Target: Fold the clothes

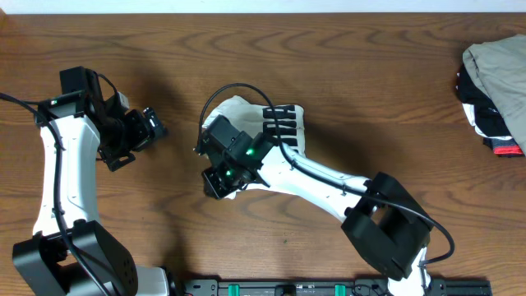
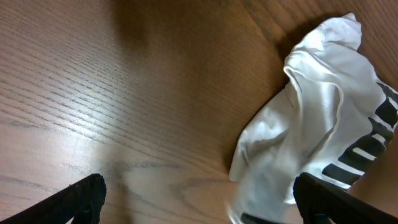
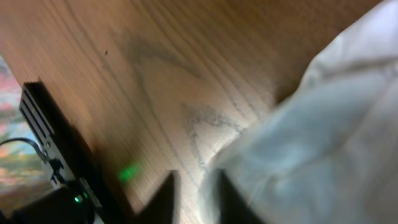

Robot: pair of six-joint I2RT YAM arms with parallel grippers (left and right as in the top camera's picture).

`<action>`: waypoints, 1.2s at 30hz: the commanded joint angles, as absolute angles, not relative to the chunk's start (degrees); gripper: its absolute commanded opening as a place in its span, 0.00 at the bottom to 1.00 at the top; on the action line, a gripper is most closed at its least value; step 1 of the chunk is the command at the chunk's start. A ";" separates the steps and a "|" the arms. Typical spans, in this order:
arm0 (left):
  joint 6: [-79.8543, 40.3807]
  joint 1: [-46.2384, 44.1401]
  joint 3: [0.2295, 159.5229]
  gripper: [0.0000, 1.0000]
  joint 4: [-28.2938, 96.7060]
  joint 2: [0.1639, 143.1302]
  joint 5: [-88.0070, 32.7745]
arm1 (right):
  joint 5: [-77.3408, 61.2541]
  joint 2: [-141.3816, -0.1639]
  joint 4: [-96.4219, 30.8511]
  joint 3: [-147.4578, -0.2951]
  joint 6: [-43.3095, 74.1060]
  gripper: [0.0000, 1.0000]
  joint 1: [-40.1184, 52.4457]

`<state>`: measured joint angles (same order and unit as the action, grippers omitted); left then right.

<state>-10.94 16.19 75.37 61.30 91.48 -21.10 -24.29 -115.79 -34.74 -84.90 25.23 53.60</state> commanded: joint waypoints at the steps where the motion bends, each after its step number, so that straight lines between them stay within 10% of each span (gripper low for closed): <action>1: -11.27 16.32 76.12 0.98 61.45 91.50 -21.61 | -22.46 -116.49 -34.89 -84.64 25.26 0.40 53.91; 15: -11.27 16.32 76.12 0.98 61.45 91.50 -21.61 | -15.66 -114.10 -47.53 -91.48 23.07 0.53 44.05; 36: -11.27 16.32 76.12 0.98 61.45 91.50 -21.61 | -14.74 -119.04 -36.73 -91.39 27.22 0.44 47.40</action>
